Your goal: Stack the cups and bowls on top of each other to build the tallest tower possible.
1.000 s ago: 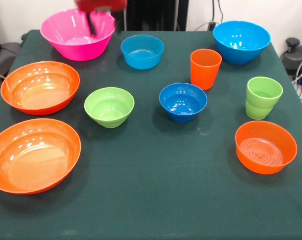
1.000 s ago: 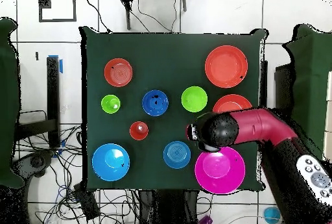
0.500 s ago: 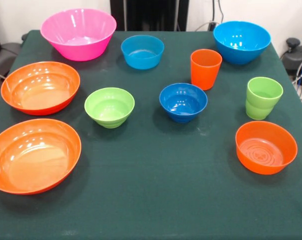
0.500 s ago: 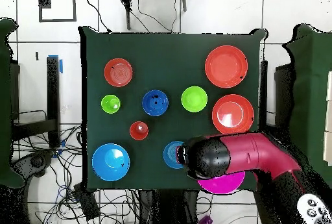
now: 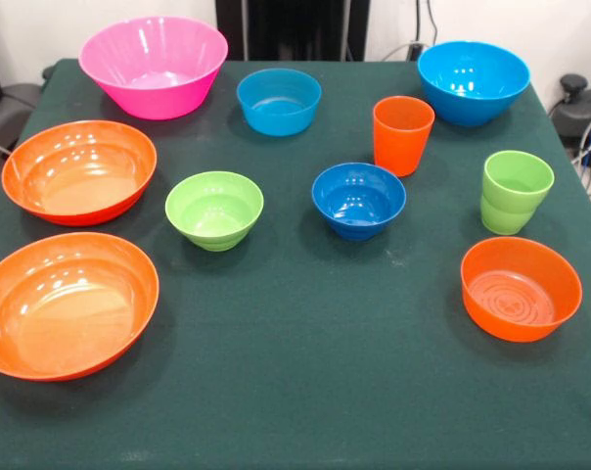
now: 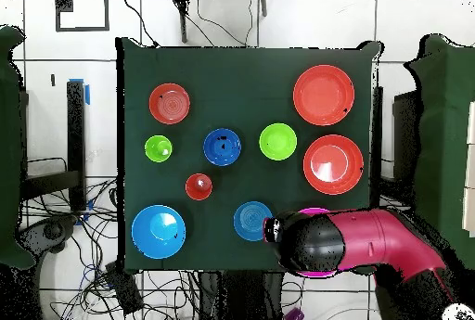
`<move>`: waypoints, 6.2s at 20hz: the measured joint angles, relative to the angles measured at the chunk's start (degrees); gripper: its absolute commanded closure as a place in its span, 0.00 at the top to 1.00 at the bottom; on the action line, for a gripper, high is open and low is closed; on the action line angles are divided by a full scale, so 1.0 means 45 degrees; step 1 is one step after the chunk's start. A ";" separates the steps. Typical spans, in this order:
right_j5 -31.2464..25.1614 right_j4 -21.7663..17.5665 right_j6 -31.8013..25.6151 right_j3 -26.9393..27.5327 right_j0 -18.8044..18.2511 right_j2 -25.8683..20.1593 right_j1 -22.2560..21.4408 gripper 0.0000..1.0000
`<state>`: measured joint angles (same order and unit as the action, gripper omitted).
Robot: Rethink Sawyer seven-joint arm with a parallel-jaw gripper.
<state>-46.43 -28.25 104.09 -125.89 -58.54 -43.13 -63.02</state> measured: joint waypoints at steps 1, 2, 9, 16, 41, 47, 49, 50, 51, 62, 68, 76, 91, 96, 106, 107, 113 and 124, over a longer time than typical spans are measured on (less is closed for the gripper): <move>0.0106 -0.0040 0.0000 -0.0075 -0.0144 0.0000 -0.0007 1.00; 0.0182 -0.0069 0.0000 -0.0136 -0.0264 -0.0006 -0.0012 1.00; 0.0761 -0.1059 0.0000 -0.0764 -0.1594 0.0002 -0.0017 1.00; 0.0927 -0.2061 0.0000 -0.0958 -0.2221 -0.0002 0.0068 1.00; 0.0011 -0.2180 0.0000 -0.0966 -0.2391 0.0984 0.0117 1.00; -0.0388 -0.2333 0.0000 -0.0725 -0.2293 0.1312 0.0788 1.00; -0.0436 -0.2452 0.0000 -0.0536 -0.2223 0.1448 0.1155 1.00; -0.0446 -0.2497 0.0000 -0.0452 -0.2192 0.1499 0.1313 1.00; -0.0452 -0.2552 0.0000 -0.0334 -0.2151 0.1553 0.1520 1.00; -0.0494 -0.3338 0.0000 0.1298 -0.1921 0.1940 0.3803 1.00; -0.0494 -0.3986 0.0000 0.2305 -0.1890 0.2114 0.5174 1.00; -0.0494 -0.4210 0.0000 0.2975 -0.1852 0.2259 0.6341 1.00; -0.0497 -0.3806 0.0000 0.2494 -0.1743 0.2109 0.5492 1.00; -0.0497 -0.3785 0.0000 0.2195 -0.1604 0.2039 0.5163 1.00; -0.0483 -0.3438 0.0000 0.1592 -0.1274 0.1804 0.5023 1.00; -0.0441 -0.3425 0.0000 0.1493 -0.1159 0.1804 0.4996 1.00; 0.0127 -0.3406 0.0000 0.0966 -0.0600 0.1804 0.4776 1.00; 0.1345 -0.3404 0.0000 0.0294 0.0037 0.1945 0.4564 1.00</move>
<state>-40.38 -43.57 104.09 -124.57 -58.37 -34.38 -42.48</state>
